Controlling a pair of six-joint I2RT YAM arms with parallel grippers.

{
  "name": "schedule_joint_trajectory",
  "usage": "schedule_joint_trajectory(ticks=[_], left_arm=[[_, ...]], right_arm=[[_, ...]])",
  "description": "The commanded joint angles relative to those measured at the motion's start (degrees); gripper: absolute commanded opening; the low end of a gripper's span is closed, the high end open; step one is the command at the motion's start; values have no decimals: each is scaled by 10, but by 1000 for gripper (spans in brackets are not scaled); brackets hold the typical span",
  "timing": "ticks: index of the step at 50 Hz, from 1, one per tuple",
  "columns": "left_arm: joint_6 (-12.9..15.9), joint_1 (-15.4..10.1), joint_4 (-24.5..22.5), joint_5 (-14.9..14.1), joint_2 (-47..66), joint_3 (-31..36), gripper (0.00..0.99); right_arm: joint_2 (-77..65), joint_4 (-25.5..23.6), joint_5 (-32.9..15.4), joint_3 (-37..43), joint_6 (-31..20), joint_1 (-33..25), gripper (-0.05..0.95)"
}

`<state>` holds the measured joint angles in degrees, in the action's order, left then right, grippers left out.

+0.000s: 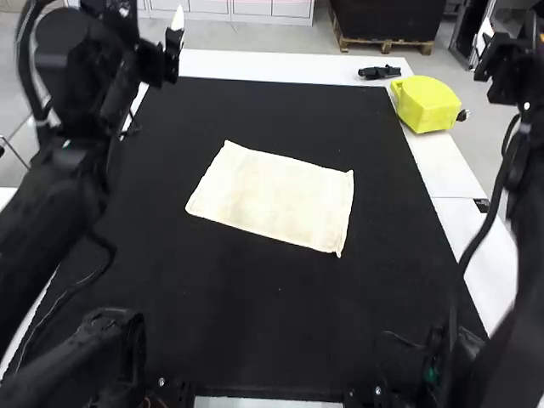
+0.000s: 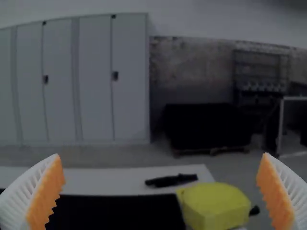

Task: Fold the towel.

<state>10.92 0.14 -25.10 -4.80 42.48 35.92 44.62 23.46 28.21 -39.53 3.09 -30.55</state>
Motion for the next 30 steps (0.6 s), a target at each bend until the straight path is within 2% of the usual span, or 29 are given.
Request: schedule_joint_trajectory(ticks=[1, 9, 14, 17, 24, 30], left_arm=[[15, 15, -23, -6, 60, 32, 962], [18, 60, -50, -9, 123, 57, 962], [19, 83, -59, -14, 140, 66, 962], [24, 87, -65, -15, 159, 67, 962], [23, 86, -80, -22, 256, 76, 962], [23, 77, -72, -20, 351, 101, 962]], right_arm=[[106, 5, -26, -53, 8, 59, 920], [234, 41, -164, -100, -54, 229, 920], [281, 70, -223, -118, -70, 320, 920], [303, 80, -252, -129, -78, 363, 920], [399, 85, -297, -173, -88, 429, 920], [462, 78, -311, -202, -87, 439, 920]])
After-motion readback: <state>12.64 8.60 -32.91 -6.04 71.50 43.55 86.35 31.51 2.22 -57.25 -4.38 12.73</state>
